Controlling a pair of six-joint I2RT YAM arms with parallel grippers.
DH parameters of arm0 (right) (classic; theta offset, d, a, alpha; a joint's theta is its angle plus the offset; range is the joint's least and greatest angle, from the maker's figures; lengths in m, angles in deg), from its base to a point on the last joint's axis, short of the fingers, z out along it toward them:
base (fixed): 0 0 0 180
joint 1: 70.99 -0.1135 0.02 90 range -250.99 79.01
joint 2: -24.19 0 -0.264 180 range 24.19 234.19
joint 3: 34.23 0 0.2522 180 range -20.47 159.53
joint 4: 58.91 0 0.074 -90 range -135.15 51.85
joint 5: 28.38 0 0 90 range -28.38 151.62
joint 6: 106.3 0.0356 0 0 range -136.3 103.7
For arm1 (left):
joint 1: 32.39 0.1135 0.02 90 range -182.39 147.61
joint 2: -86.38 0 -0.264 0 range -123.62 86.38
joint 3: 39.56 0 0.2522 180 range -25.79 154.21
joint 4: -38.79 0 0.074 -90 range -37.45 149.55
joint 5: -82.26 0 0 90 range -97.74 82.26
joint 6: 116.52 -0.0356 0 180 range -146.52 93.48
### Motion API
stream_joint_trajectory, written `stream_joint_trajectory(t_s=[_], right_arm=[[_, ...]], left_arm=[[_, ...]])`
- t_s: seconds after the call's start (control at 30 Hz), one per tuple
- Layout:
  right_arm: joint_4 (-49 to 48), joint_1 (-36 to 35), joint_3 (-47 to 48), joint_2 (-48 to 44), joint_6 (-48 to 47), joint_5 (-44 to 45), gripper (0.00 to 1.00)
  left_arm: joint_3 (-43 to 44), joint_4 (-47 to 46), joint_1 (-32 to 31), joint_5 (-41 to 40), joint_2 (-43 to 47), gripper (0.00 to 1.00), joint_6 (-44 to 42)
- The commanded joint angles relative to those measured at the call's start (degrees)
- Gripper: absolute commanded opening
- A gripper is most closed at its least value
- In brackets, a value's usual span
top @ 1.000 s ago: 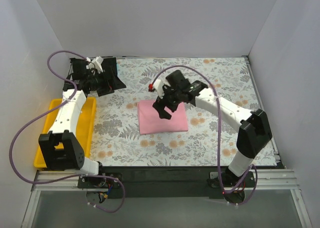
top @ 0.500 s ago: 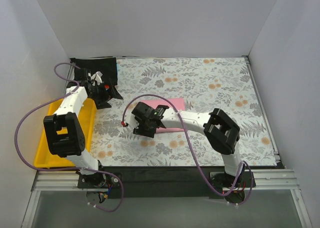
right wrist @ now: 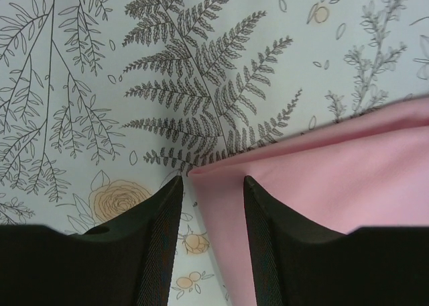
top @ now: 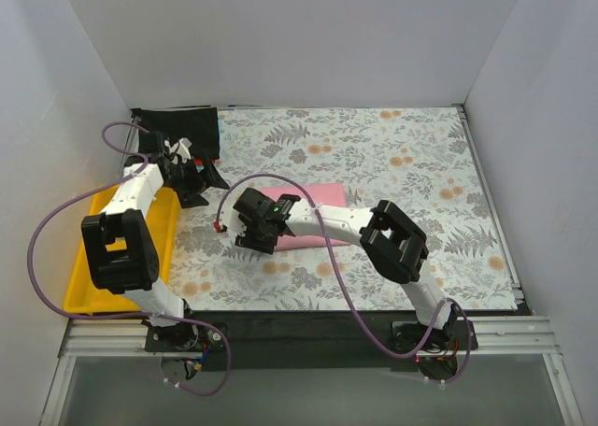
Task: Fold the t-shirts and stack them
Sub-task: Neatly place the folded tshirt to the corner
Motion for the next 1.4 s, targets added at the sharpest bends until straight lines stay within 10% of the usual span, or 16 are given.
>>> stream_joint_trajectory(t_s=[0.0, 0.23, 0.37, 0.73, 1.37], right_arm=[[-0.5, -0.3, 2.2, 1.9, 1.0, -1.9, 0.47], [-0.4, -0.4, 1.0, 3.6, 1.8, -3.8, 0.42], [-0.4, 0.4, 1.6, 4.0, 2.3, -3.7, 0.01], [-0.5, 3.5, 1.9, -2.6, 1.7, -7.7, 0.01], [0.1, 6.4, 6.2, -3.0, 4.2, -15.1, 0.01]], left_arm=[[-0.4, 0.2, 0.9, 1.4, 1.9, 0.87, 0.1], [-1.2, -0.3, 1.5, 1.9, 1.6, 0.87, 0.3], [-1.5, -0.3, 1.5, 2.8, 1.4, 0.87, 0.6], [-14.4, -13.1, 1.0, 16.7, 2.1, 0.87, 8.7], [-25.3, -42.5, -12.2, 13.4, -3.7, 0.88, 33.2]])
